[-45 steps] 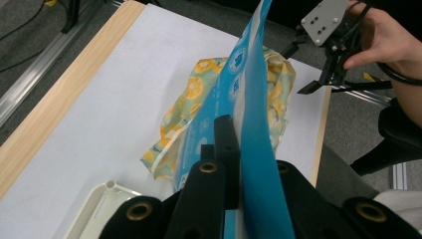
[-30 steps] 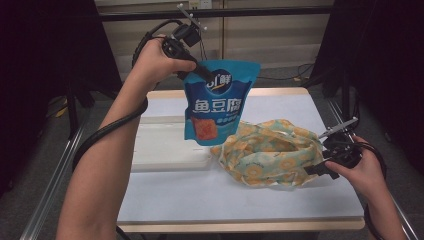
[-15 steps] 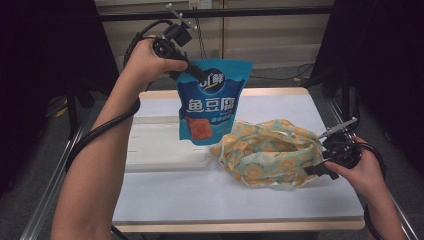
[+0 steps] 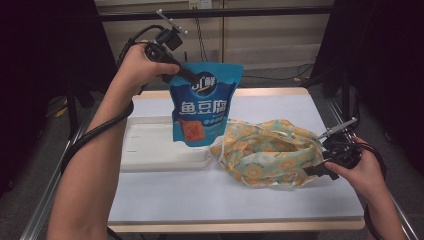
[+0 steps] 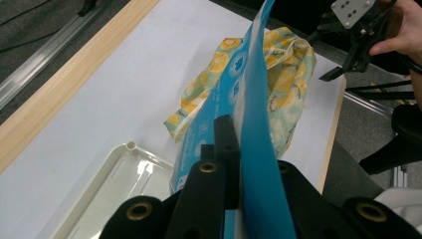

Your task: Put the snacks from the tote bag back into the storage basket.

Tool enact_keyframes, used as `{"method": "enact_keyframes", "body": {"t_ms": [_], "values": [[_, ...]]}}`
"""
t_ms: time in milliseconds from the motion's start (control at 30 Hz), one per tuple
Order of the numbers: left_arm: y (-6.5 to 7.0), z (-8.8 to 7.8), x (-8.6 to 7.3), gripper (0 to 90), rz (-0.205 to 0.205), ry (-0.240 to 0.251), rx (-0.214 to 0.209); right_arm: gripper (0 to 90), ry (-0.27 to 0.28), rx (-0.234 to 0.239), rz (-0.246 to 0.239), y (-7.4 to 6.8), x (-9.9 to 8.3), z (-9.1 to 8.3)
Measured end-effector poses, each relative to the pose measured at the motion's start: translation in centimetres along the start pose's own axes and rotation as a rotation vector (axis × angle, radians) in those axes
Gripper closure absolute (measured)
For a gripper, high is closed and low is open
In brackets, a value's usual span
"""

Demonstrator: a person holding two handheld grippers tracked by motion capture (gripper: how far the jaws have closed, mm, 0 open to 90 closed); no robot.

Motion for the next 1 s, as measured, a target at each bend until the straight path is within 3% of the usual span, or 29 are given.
{"method": "enact_keyframes", "body": {"t_ms": [67,133,233,433,467,500,533,567,600,667,700,733,800,867,900,967,1000], "values": [[-0.2,0.1,-0.2,90.0,-0.011,0.001,0.002,9.4,-0.003,-0.001,0.006,0.0,0.0,0.0],[-0.4,0.0,-0.4,90.0,0.006,-0.01,0.009,9.4,-0.008,0.0,0.005,-0.1,0.0,-0.1],[-0.4,0.1,-0.5,90.0,-0.024,-0.002,0.013,9.3,-0.008,0.002,-0.004,-0.1,0.0,0.0],[-0.9,0.2,-1.0,90.0,-0.015,-0.023,0.012,9.4,-0.009,0.002,-0.004,-0.2,0.0,0.0],[-0.9,0.1,-1.1,90.0,-0.032,-0.018,0.006,9.4,-0.007,0.004,-0.01,-0.2,0.0,0.0],[-1.1,0.1,-1.2,90.0,-0.013,-0.025,0.017,9.4,-0.005,0.005,-0.009,-0.2,0.0,0.0],[-1.1,0.1,-1.4,90.0,-0.038,-0.012,0.016,9.3,-0.005,0.006,-0.008,-0.2,0.0,0.0],[-1.3,0.0,-1.5,90.0,-0.024,-0.023,0.02,9.4,-0.005,0.008,-0.01,-0.2,0.0,0.0],[-1.3,0.1,-1.6,90.0,-0.047,-0.009,0.021,9.4,-0.005,0.01,-0.001,-0.2,0.0,0.0],[-1.6,0.0,-1.9,90.0,-0.032,-0.028,0.024,9.4,-0.003,0.01,0.002,-0.2,0.0,0.1],[-1.5,0.1,-2.0,90.0,-0.058,-0.015,0.03,9.4,-0.006,0.006,-0.009,-0.1,0.0,0.0],[-1.7,0.0,-2.1,90.0,-0.035,-0.029,0.023,9.4,-0.004,0.007,-0.003,-0.1,0.0,0.1],[-1.9,0.0,-2.3,90.0,-0.03,-0.04,0.032,9.4,-0.001,0.007,-0.001,-0.2,0.0,0.1],[-1.9,0.0,-2.4,90.0,-0.051,-0.034,0.037,9.4,-0.005,0.008,-0.011,-0.2,0.0,0.0],[-2.1,0.0,-2.5,90.0,-0.033,-0.043,0.031,9.4,-0.006,0.006,-0.009,-0.2,0.0,0.0],[-2.1,0.1,-2.7,90.0,-0.073,-0.021,0.034,9.4,-0.005,0.011,-0.01,-0.3,0.0,0.0],[-2.3,0.0,-2.8,90.0,-0.053,-0.035,0.032,9.4,-0.012,0.011,-0.005,-0.3,0.0,0.0]]}}
Point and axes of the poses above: each handheld gripper's, and its own axes: z roughly forward along the jaws, x roughly out of its top, y roughly to its right, the point moved 1 cm from there along z, roughly forward along the jaws, and after that the axes turned 6 degrees about x, right-handed, at the moved point
